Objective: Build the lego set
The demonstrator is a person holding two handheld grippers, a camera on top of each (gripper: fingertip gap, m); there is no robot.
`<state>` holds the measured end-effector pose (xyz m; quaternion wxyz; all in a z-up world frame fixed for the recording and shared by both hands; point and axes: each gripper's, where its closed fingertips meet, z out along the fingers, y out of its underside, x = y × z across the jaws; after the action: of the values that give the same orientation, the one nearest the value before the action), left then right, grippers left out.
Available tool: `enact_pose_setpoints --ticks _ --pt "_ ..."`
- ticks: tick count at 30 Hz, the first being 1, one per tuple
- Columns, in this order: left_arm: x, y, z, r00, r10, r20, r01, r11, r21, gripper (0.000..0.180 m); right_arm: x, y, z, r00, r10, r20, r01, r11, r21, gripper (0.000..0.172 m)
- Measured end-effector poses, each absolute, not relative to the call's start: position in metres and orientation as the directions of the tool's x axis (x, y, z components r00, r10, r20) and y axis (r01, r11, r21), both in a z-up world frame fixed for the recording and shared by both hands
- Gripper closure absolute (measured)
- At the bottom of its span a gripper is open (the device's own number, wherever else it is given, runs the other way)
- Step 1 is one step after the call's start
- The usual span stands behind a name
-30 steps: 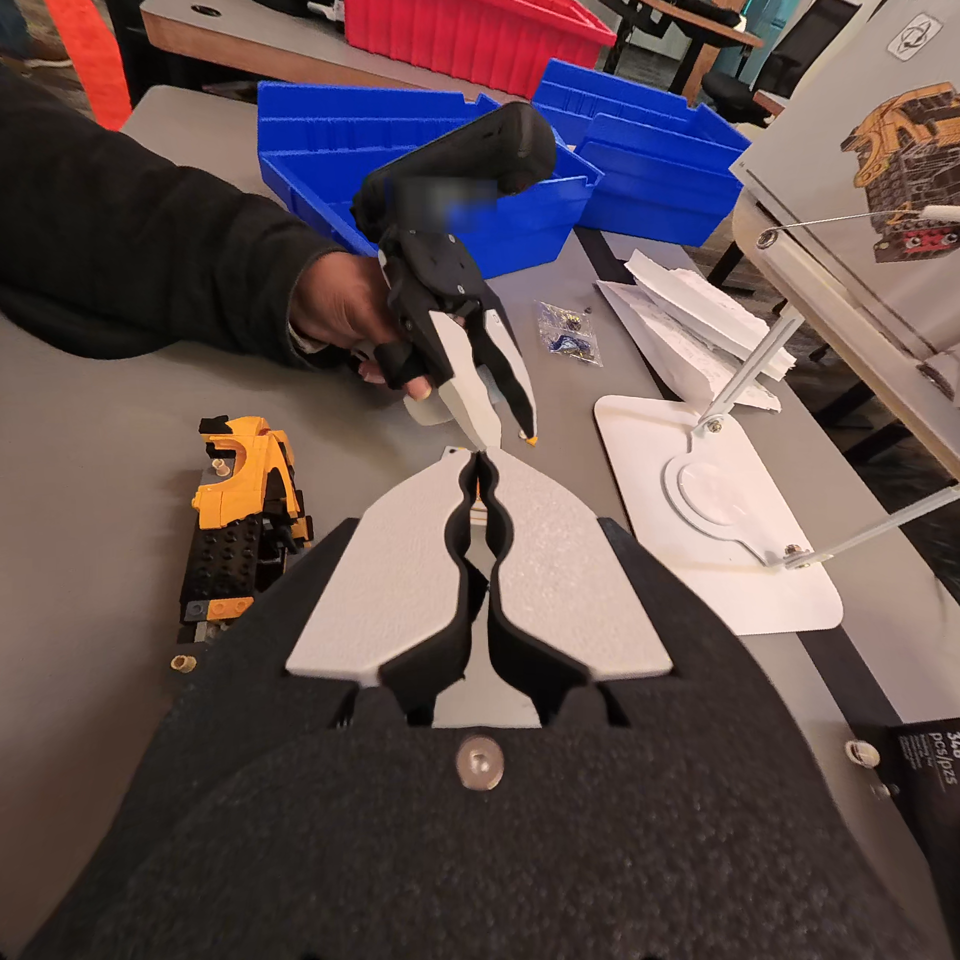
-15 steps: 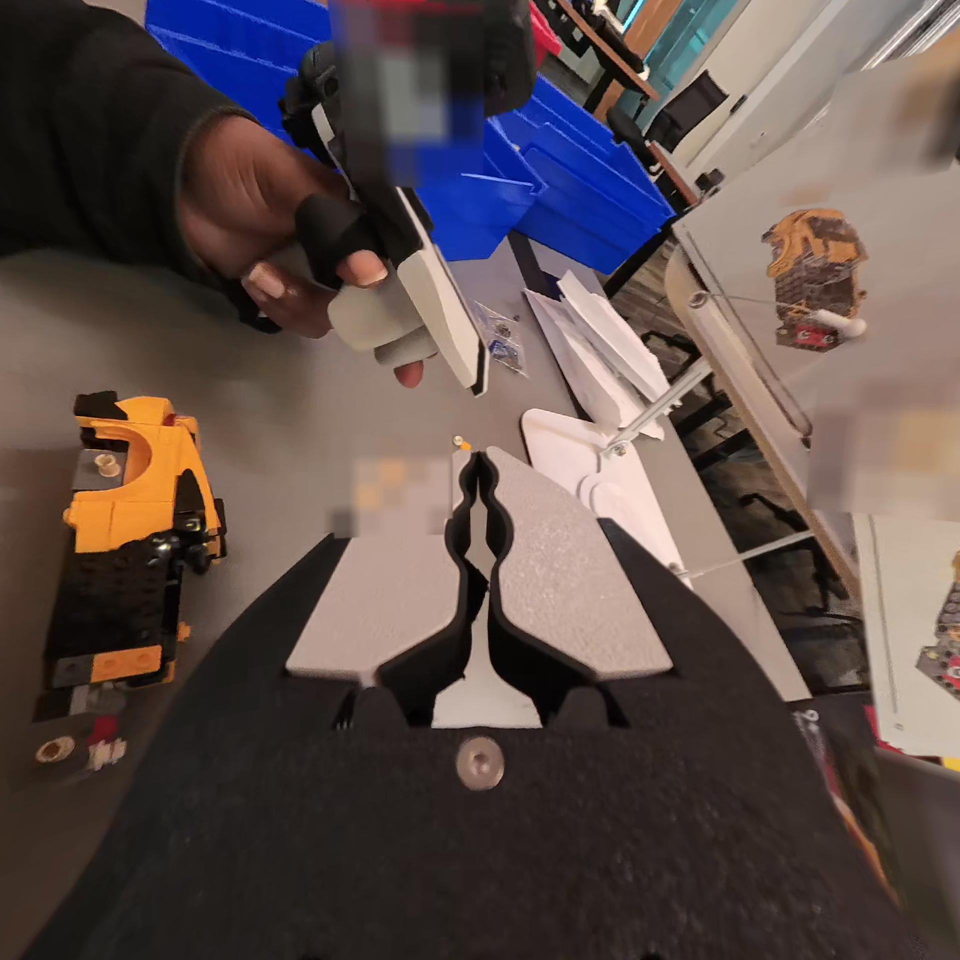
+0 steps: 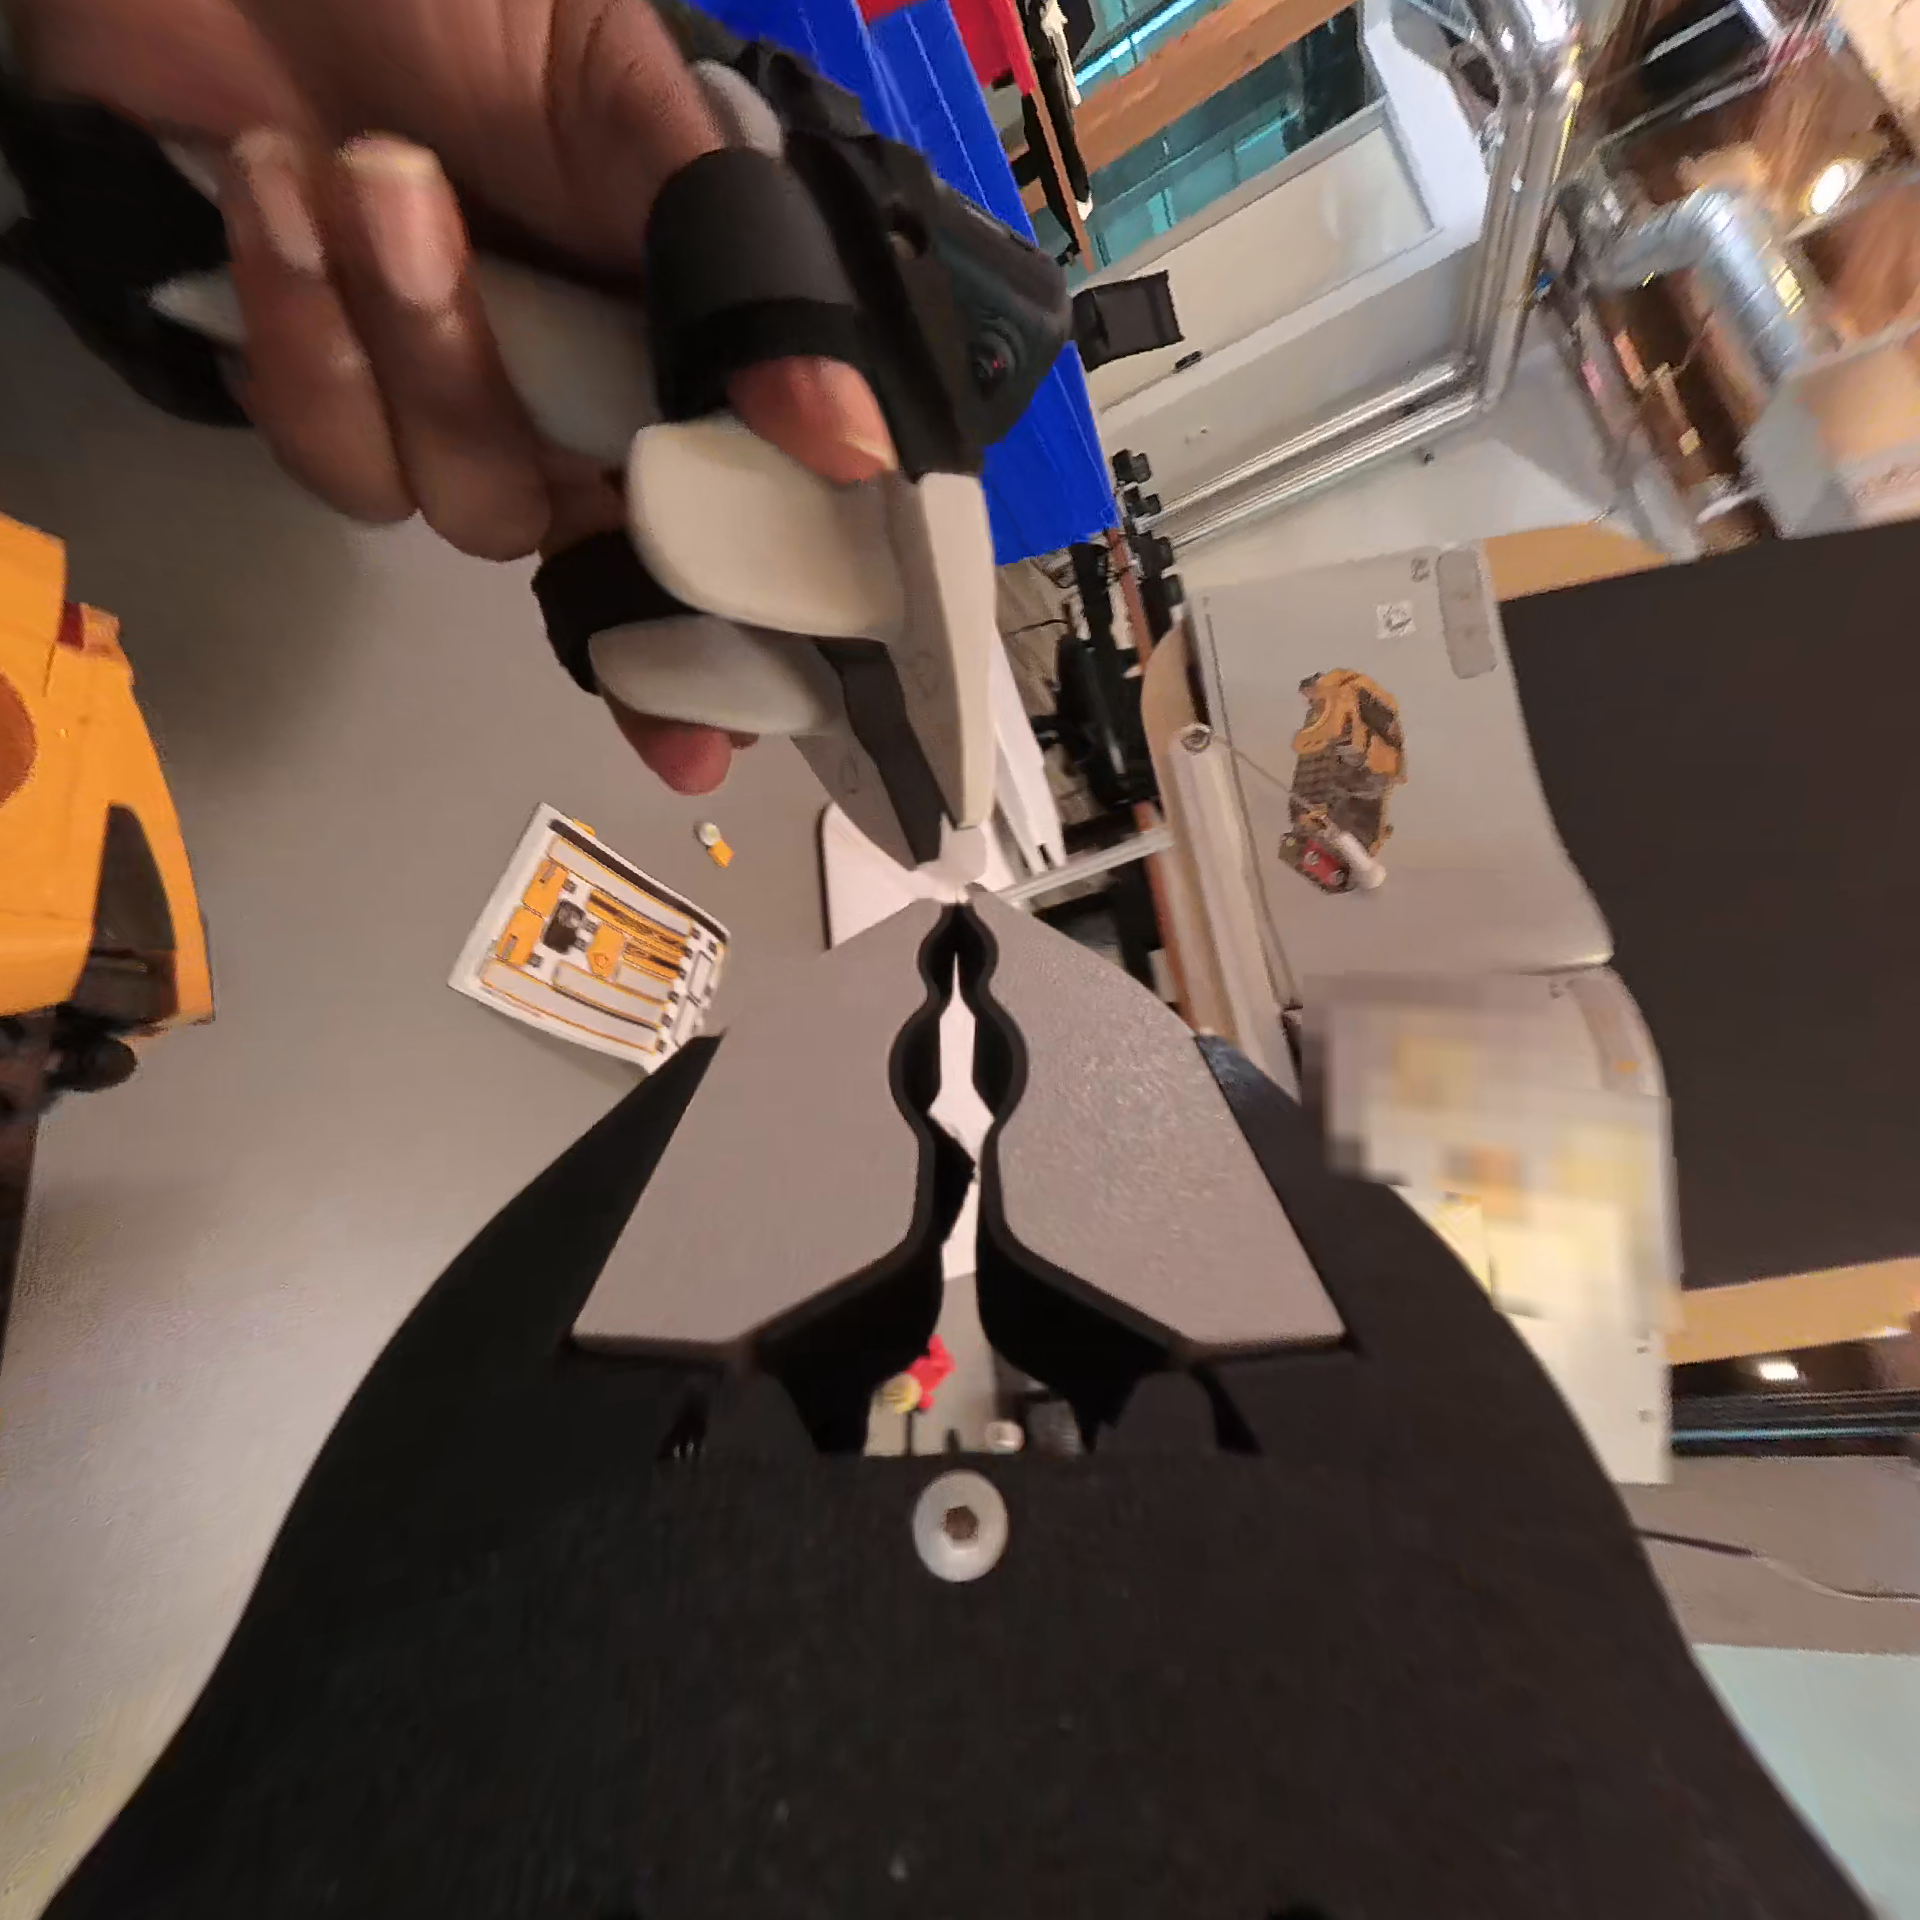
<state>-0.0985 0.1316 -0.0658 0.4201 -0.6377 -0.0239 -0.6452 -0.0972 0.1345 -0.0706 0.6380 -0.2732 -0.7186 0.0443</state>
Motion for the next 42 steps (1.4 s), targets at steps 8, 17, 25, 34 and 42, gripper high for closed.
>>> enact_pose_setpoints --ticks 8,17,25,34,42 --pt "-0.097 0.132 -0.067 0.146 -0.492 0.858 0.582 -0.658 -0.477 0.176 -0.1 0.128 -0.075 -0.043 0.273 0.961 0.338 0.909 -0.244 0.172" --pt "-0.097 0.133 -0.073 0.123 -0.453 0.883 0.588 -0.684 -0.433 0.173 -0.1 0.13 -0.075 -0.037 0.249 0.968 0.345 0.912 -0.221 0.172" --pt "-0.097 0.133 -0.074 0.122 -0.447 0.886 0.59 -0.685 -0.427 0.179 -0.101 0.128 -0.08 -0.058 0.242 0.968 0.342 0.916 -0.209 0.172" --pt "-0.097 0.132 -0.073 0.161 -0.471 0.867 0.57 -0.673 -0.472 0.18 -0.101 0.126 -0.08 -0.063 0.23 0.971 0.335 0.922 -0.196 0.172" --pt "-0.094 0.123 -0.063 0.234 -0.595 0.769 0.483 -0.615 -0.623 0.18 -0.097 0.12 -0.063 -0.021 0.443 0.896 0.265 0.867 -0.423 0.161"
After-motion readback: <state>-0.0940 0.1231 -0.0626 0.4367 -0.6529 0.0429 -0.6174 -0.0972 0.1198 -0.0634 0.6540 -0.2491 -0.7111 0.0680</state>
